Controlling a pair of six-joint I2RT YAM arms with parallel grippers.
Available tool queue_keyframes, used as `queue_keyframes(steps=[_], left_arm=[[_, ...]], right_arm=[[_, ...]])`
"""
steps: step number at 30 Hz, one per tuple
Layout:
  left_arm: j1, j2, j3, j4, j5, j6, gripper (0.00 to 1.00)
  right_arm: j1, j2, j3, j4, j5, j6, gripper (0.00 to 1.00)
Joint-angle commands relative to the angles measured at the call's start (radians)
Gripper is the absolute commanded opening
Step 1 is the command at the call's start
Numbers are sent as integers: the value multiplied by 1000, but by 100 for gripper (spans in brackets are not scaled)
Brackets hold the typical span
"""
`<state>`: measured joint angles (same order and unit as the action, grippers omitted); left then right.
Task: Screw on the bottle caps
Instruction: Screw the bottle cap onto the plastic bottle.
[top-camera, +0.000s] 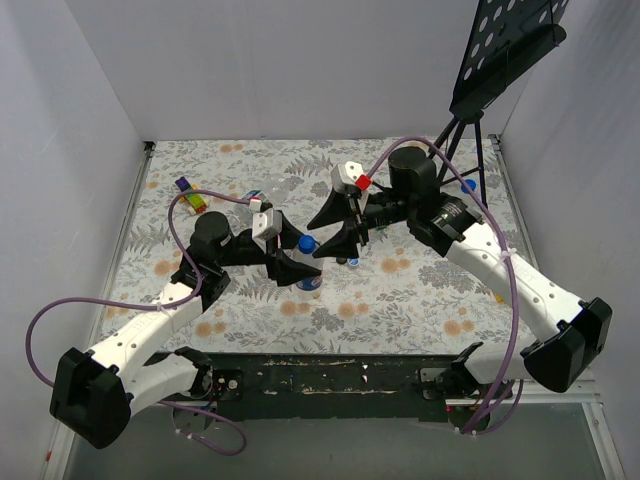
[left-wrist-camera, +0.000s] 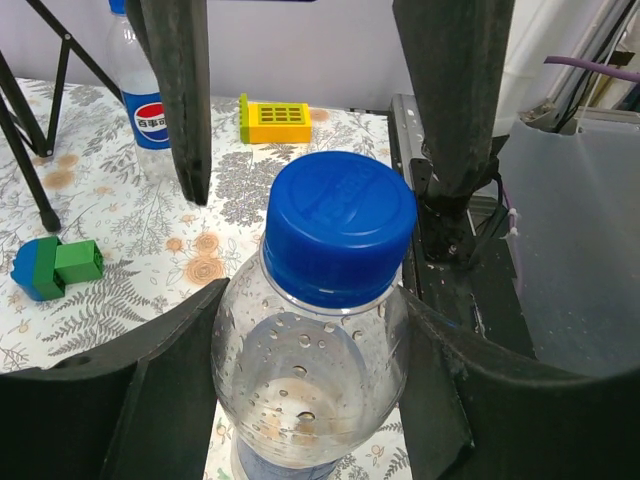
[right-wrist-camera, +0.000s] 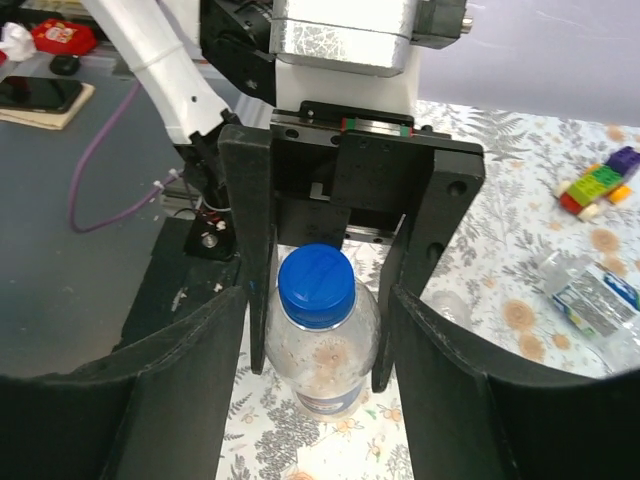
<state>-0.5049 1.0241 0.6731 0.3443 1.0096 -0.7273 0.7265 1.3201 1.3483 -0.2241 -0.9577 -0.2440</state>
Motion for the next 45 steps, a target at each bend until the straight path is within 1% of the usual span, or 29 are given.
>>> queue_keyframes(steps=[1, 13, 22, 24, 26, 28, 29, 31, 32, 35, 38, 39, 41, 43, 44, 45], left_arm=[[5, -4, 17, 19, 47, 16, 33], [5, -6, 17, 19, 60, 14, 33], [5, -10, 17, 19, 66, 20, 33], [5, -12, 17, 19, 66, 20, 33], [5, -12, 17, 19, 58, 19, 33], [5, -15, 17, 13, 37, 22, 33], [5, -19, 16, 12, 14, 23, 33], [5, -31, 11, 1, -69, 32, 33], [5, -39, 10, -5, -113, 42, 32], [5, -64, -1, -18, -276, 54, 32], [5, -90, -12, -31, -432, 74, 31], [3, -99, -17, -30, -483, 72, 31], [2, -110, -26, -31, -595, 72, 31], [-3, -121, -30, -30, -672, 68, 31], [-7, -127, -35, -30, -709, 68, 30], [-12, -133, -35, -30, -736, 68, 31]], right_arm=[[-2, 17, 60, -12, -102, -31, 64], [1, 45, 77, 19, -136, -5, 53], [8, 68, 83, 14, -133, -5, 52], [8, 68, 83, 12, -130, -5, 44], [11, 67, 83, 12, -128, -3, 32], [19, 62, 80, 8, -102, -3, 16], [25, 59, 80, -1, -75, -3, 12], [48, 48, 74, -17, 15, -1, 5], [65, 44, 71, -20, 84, 9, 2], [128, 27, 42, -14, 311, 40, 1], [223, -1, -14, 26, 535, 67, 1], [261, -2, -29, 38, 636, 78, 1], [344, 7, -58, 61, 892, 107, 1], [442, 40, -66, 60, 1196, 168, 1], [483, 60, -74, 63, 1391, 198, 1], [517, 83, -81, 68, 1484, 227, 1]])
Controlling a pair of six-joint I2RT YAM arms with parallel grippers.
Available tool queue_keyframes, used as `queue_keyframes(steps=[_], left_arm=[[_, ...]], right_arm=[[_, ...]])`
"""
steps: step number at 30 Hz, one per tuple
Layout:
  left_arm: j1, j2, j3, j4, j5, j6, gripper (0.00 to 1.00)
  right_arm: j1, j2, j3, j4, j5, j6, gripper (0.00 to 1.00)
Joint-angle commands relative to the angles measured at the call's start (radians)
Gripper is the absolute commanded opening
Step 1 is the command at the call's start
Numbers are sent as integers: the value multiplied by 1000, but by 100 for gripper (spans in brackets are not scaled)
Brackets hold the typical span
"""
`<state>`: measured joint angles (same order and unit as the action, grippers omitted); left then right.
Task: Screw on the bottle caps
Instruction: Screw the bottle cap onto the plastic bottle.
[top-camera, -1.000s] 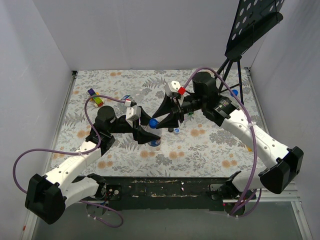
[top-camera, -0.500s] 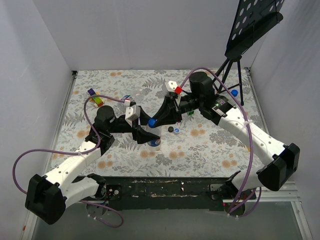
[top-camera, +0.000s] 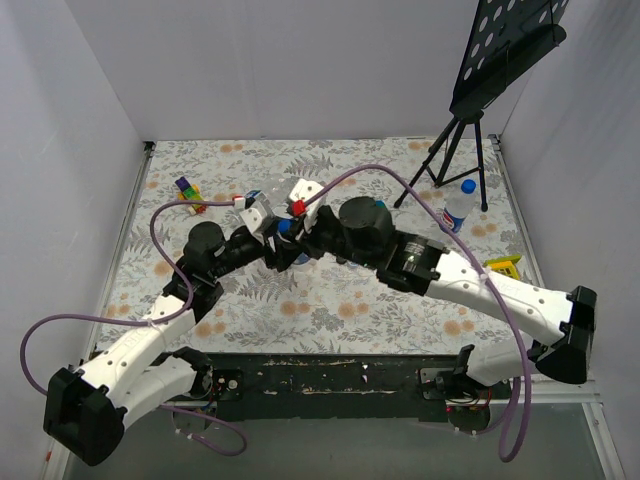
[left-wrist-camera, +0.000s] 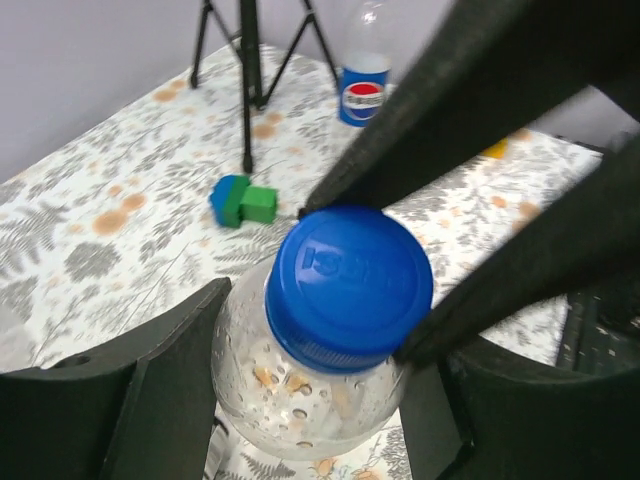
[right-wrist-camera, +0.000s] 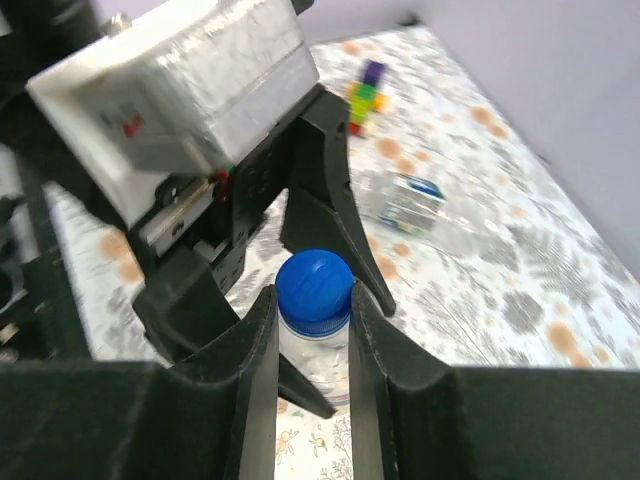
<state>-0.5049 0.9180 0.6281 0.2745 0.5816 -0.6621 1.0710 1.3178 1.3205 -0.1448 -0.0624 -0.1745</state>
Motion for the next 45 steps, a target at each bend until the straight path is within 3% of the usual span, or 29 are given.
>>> queue_keyframes(steps=[1, 4, 10, 15, 18, 20, 25, 30, 36, 45], left_arm=[[-18, -31, 9, 37, -336, 4, 31], [-30, -39, 7, 28, -394, 12, 30], [-32, -38, 30, -4, -352, 7, 28], [-30, -15, 54, -34, -134, 22, 27], [-30, 10, 73, -58, 36, 41, 25], [-30, 28, 88, -69, 151, 48, 25], [-29, 74, 111, -89, 380, 58, 25], [-29, 107, 128, -98, 480, 50, 25], [-29, 122, 136, -107, 504, 52, 25], [-29, 124, 136, -107, 506, 50, 25]], right_arm=[[196, 107, -49, -16, 674, 194, 1], [233, 135, -43, -16, 780, 250, 1], [213, 3, -124, 169, 635, 178, 4], [55, -101, -103, 111, 192, 133, 41], [-51, -138, -83, 77, -78, 98, 55], [-132, -144, -61, 51, -251, 89, 59], [-282, -134, -35, 30, -617, 29, 65], [-299, -66, 45, -94, -842, -103, 68], [-299, 9, 124, -211, -948, -187, 68], [-293, 55, 148, -231, -984, -203, 61]])
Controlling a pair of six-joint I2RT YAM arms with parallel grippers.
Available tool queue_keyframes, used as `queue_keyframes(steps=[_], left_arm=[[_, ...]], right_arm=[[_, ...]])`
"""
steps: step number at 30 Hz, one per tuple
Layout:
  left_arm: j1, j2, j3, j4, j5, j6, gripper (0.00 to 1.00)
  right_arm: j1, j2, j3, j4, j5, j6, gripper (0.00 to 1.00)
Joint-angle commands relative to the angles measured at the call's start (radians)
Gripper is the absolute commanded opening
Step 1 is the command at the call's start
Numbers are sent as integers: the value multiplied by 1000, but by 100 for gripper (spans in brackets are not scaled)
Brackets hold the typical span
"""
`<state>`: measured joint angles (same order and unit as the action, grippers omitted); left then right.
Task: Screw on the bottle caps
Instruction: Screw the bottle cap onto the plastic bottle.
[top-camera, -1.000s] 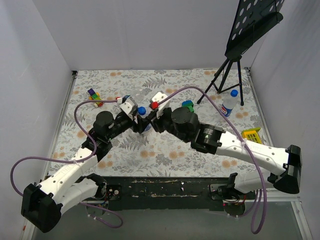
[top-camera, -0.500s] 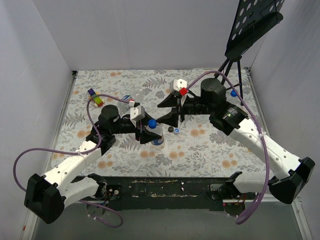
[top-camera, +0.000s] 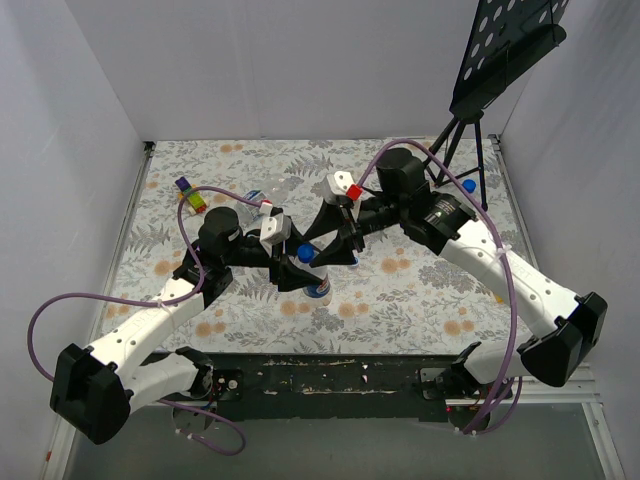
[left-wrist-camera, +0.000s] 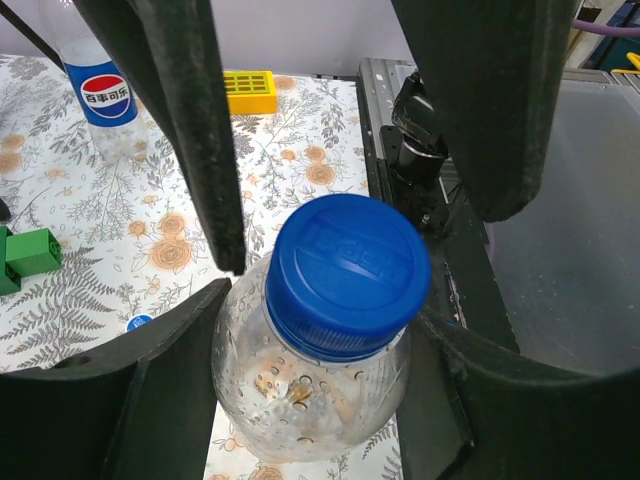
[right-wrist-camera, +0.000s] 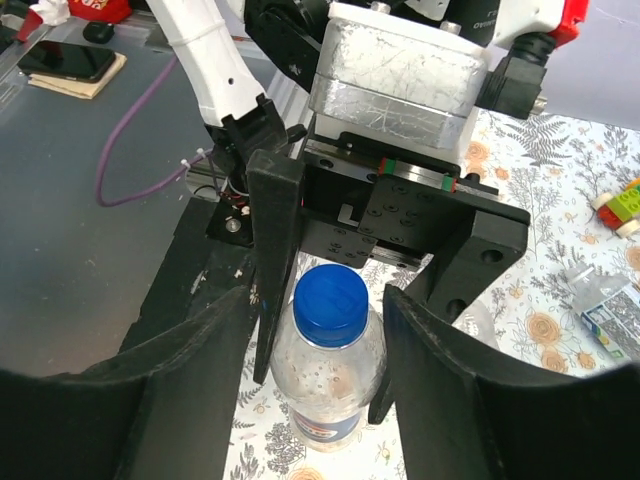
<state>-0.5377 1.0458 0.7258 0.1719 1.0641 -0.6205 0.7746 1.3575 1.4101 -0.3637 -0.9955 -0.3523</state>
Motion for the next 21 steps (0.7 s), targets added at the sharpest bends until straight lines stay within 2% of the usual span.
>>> queue_keyframes(steps=[1, 6, 13, 16, 21], left_arm=[[4, -6, 37, -5, 23, 10, 25], [4, -6, 40, -8, 19, 11, 25], [4, -18, 38, -17, -52, 15, 25], [4, -29, 29, -8, -146, 2, 25], [4, -43, 26, -15, -341, -5, 23]], right_arm=[[8, 20, 59, -17, -46, -25, 60], [20, 41, 64, -9, -26, -8, 49], [55, 28, 61, -21, 128, 1, 14], [101, 2, 24, 0, 329, 16, 1], [190, -66, -111, 132, 763, 81, 1]])
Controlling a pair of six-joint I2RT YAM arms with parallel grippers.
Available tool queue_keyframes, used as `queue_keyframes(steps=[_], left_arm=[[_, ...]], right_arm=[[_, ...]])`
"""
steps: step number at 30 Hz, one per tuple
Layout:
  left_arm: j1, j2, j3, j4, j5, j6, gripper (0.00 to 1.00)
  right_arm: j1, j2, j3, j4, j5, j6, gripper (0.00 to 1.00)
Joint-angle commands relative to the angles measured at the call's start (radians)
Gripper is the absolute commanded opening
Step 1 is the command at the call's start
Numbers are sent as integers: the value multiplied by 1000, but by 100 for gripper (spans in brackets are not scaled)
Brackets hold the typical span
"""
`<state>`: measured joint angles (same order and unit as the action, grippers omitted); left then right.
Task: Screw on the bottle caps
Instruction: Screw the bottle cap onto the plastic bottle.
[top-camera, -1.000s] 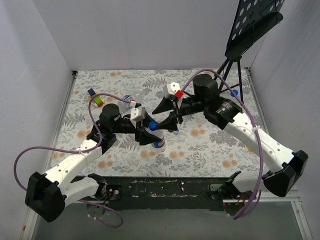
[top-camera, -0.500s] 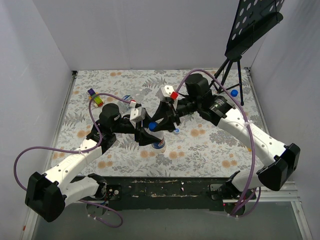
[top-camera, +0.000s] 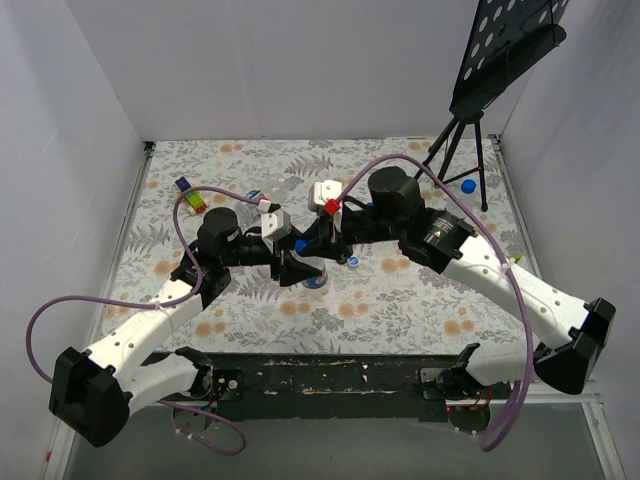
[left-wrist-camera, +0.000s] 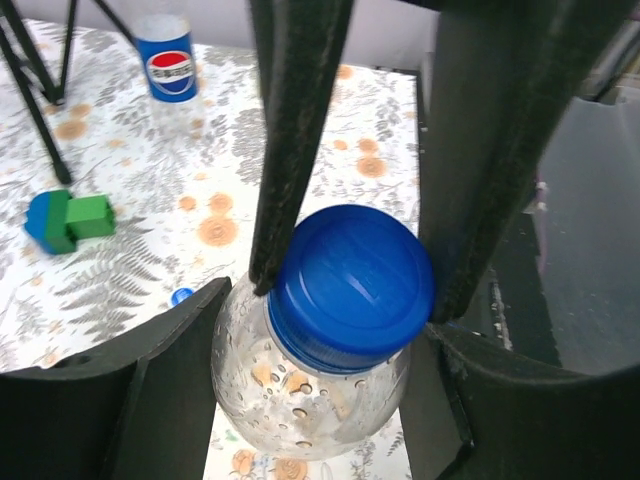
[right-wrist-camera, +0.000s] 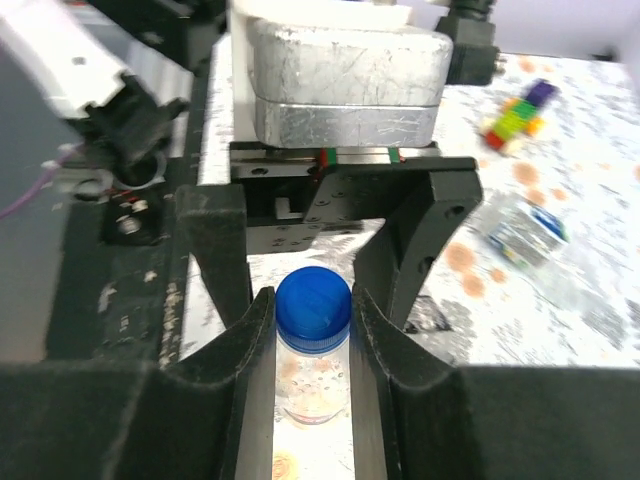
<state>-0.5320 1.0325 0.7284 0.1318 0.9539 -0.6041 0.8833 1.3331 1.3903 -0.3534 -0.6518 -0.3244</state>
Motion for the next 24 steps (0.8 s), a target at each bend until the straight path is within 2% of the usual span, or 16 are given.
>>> queue_keyframes(steps=[1, 4, 12, 14, 24], left_arm=[[-2, -32, 23, 22, -269, -19, 23], [-2, -37, 20, 17, -345, -16, 22], [-2, -38, 22, 12, -343, -11, 23], [-2, -37, 22, 11, -346, -13, 22], [-2, -38, 20, 12, -426, -20, 18]], right_arm=[[95, -51, -120, 148, 479, 64, 1], [121, -63, -166, 182, 587, 96, 1], [126, -64, -162, 179, 535, 130, 1], [126, -72, -160, 189, 563, 156, 1], [164, -101, -195, 231, 920, 268, 1]])
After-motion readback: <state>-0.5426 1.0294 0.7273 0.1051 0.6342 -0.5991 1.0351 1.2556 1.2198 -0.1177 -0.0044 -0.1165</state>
